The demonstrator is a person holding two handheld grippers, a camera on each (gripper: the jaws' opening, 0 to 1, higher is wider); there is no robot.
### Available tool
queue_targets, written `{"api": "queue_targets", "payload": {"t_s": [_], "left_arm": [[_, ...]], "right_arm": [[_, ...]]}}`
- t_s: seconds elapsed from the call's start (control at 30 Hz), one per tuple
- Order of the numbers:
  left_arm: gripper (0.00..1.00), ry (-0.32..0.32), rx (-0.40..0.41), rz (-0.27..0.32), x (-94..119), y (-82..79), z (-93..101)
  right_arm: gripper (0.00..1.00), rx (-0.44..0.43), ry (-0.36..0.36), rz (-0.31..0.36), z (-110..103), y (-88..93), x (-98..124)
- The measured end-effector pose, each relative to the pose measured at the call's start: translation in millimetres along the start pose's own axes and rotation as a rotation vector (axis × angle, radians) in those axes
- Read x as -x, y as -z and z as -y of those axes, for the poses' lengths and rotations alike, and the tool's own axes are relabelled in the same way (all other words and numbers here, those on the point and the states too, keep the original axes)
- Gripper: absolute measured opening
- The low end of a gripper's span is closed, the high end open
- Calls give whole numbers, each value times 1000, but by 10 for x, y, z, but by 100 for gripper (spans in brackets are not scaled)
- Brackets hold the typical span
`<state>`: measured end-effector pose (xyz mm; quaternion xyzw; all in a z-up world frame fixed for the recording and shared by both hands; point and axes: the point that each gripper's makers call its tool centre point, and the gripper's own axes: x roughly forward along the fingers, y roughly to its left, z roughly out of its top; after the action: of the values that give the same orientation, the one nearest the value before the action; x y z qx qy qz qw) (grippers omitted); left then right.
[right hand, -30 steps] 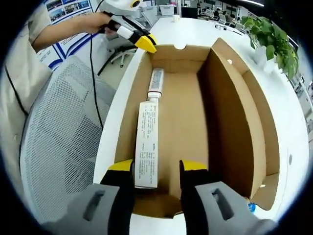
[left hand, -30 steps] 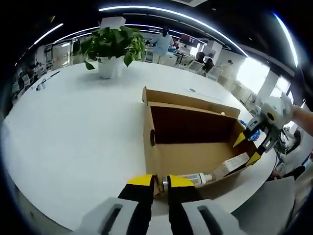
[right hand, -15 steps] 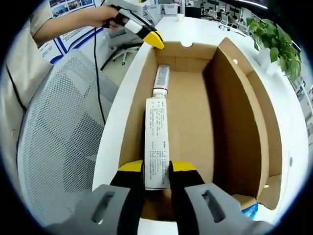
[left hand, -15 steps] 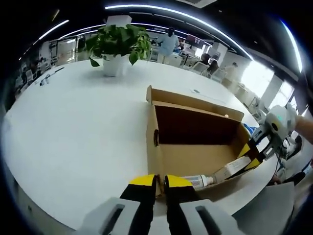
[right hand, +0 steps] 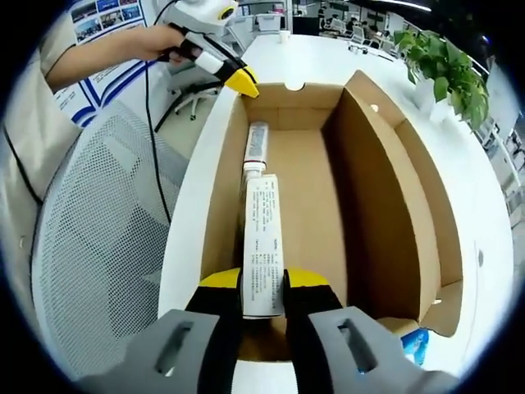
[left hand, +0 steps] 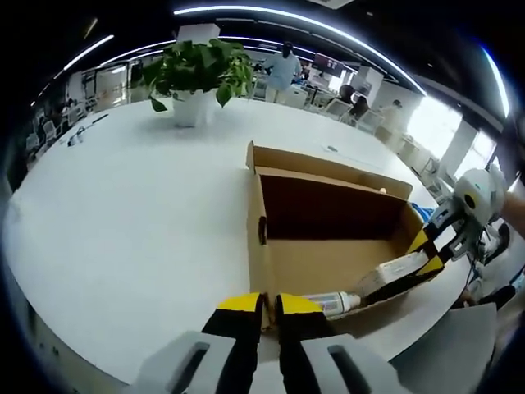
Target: Operate the shoe box by opening the lid, removing the specified soft item, and placing it in the target area until the item is outside and the box remains undamaged.
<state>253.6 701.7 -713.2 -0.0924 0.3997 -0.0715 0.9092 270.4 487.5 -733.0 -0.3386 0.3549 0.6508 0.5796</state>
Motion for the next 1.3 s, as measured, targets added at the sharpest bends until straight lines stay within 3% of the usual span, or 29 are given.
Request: {"api": "queue_targets", "payload": {"t_s": [0.37, 0.83, 1.3], "left_arm": [[6, -4, -8, -13, -1, -2, 0], [6, -10, -15, -23, -4, 3, 5], [6, -5, -13, -30, -9, -1, 21]], "right_arm": [[16, -35, 61, 28, 129, -45, 203], [15, -13, 116, 126, 125, -397, 546], [16, 34, 126, 143, 120, -545, 937]]}}
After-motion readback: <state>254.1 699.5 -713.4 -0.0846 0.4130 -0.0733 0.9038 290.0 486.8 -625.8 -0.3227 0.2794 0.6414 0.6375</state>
